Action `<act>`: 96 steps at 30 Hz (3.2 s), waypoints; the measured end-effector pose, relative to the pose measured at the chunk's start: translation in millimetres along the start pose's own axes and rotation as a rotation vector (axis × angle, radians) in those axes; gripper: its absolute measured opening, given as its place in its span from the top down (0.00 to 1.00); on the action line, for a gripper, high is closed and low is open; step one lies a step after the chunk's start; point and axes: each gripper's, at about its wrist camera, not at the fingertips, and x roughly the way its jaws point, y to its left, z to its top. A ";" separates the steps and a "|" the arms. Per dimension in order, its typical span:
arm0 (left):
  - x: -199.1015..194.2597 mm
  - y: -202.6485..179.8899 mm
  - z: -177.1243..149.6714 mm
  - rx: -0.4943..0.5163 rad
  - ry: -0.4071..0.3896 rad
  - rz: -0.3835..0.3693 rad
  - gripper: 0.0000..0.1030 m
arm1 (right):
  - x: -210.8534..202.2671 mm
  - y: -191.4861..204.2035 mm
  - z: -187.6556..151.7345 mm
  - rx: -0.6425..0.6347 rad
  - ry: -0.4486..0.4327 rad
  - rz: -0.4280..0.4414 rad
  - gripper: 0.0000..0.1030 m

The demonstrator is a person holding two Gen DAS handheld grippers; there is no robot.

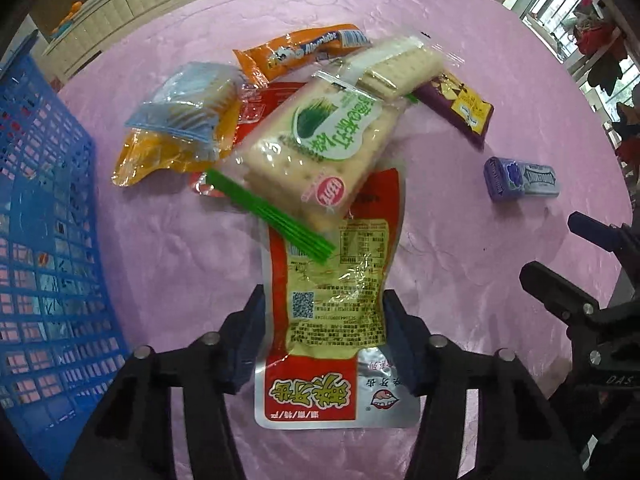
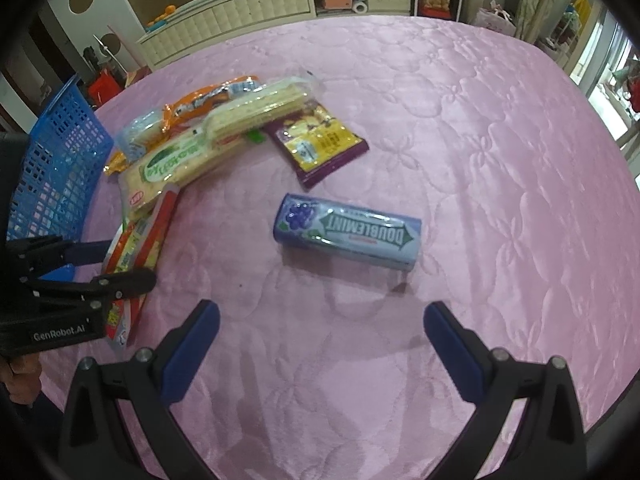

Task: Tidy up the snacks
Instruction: 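Grasp the red-and-yellow sauce packet with the left gripper, then grasp the purple Doublemint gum box with the right gripper while the left gripper holds the red packet, then drop the red packet into the basket with the left gripper while the right holds the gum box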

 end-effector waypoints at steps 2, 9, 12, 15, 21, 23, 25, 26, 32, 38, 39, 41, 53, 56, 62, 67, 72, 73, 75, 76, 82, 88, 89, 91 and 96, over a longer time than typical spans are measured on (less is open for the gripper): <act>-0.1 -4.5 -2.0 -0.001 0.002 0.021 0.51 | -1.0 2.0 -0.5 -0.002 -0.002 0.002 0.00; -3.4 -16.0 -0.2 -0.011 -0.010 0.051 0.48 | -3.1 6.6 -3.2 -0.001 0.003 0.013 0.00; -4.8 -19.0 -3.7 -0.028 -0.028 0.056 0.48 | -6.9 0.7 -4.6 0.008 -0.006 -0.023 0.00; -11.5 -21.5 -8.6 -0.012 -0.055 0.049 0.60 | -13.7 -11.4 -3.6 0.032 -0.032 -0.011 0.00; -19.7 -42.1 -29.3 -0.006 -0.071 0.047 0.70 | -19.2 -28.8 0.2 0.011 -0.030 -0.005 0.00; -25.3 -43.3 -38.8 -0.036 -0.084 -0.004 0.70 | -20.0 -29.3 1.0 -0.019 -0.034 -0.012 0.00; -30.4 -44.9 -46.8 -0.043 -0.097 -0.009 0.70 | -20.1 -23.4 3.3 -0.071 -0.036 0.013 0.00; -34.3 -45.0 -50.8 -0.047 -0.109 -0.008 0.70 | -19.8 -22.0 4.4 -0.102 -0.035 0.023 0.00; -58.6 -45.3 -60.4 -0.063 -0.164 -0.010 0.70 | -13.9 -7.8 19.7 -0.304 -0.044 0.021 0.00; -70.0 -56.6 -60.2 -0.034 -0.192 -0.018 0.70 | 8.2 -2.9 38.6 -0.429 -0.024 0.042 0.01; -70.1 -60.1 -59.2 -0.030 -0.193 -0.017 0.70 | 12.0 -3.7 41.3 -0.440 -0.018 0.044 0.05; -66.4 -64.1 -54.4 -0.020 -0.194 -0.016 0.70 | 21.3 -5.6 46.1 -0.463 0.012 0.050 0.10; -50.9 -60.5 -47.1 -0.027 -0.181 -0.039 0.70 | 45.4 6.3 48.7 -0.647 0.068 0.122 0.40; -50.9 -58.1 -48.9 -0.047 -0.178 -0.043 0.70 | 41.5 8.5 45.6 -0.666 0.071 0.121 0.60; -59.6 -51.0 -54.3 -0.076 -0.203 -0.041 0.70 | 28.0 5.1 39.9 -0.626 0.051 0.137 0.67; -85.1 -47.0 -67.7 -0.076 -0.244 -0.022 0.70 | -8.5 17.8 38.1 -0.550 -0.019 0.190 0.67; -128.2 -36.7 -81.9 -0.068 -0.314 -0.010 0.70 | -51.9 46.8 37.1 -0.537 -0.074 0.185 0.67; -138.1 -33.7 -84.5 -0.068 -0.331 -0.009 0.70 | -59.4 49.9 33.8 -0.538 -0.088 0.191 0.67; -156.7 -27.8 -90.1 -0.069 -0.367 -0.003 0.70 | -77.3 61.6 36.2 -0.540 -0.115 0.207 0.67; -166.1 -23.9 -92.9 -0.070 -0.385 -0.001 0.70 | -83.9 66.4 36.0 -0.539 -0.127 0.207 0.67; -216.2 7.8 -108.9 -0.074 -0.456 0.024 0.69 | -128.7 106.0 37.7 -0.518 -0.201 0.240 0.67; -255.6 48.7 -118.6 -0.086 -0.511 0.073 0.69 | -147.5 146.5 44.4 -0.519 -0.231 0.268 0.67; -259.8 55.0 -118.7 -0.088 -0.518 0.077 0.69 | -149.8 152.4 47.2 -0.520 -0.238 0.270 0.67; -268.8 69.5 -120.4 -0.094 -0.528 0.099 0.69 | -151.4 165.6 52.4 -0.511 -0.238 0.281 0.67; -277.9 102.3 -118.4 -0.107 -0.532 0.128 0.69 | -139.2 197.7 66.9 -0.493 -0.212 0.304 0.67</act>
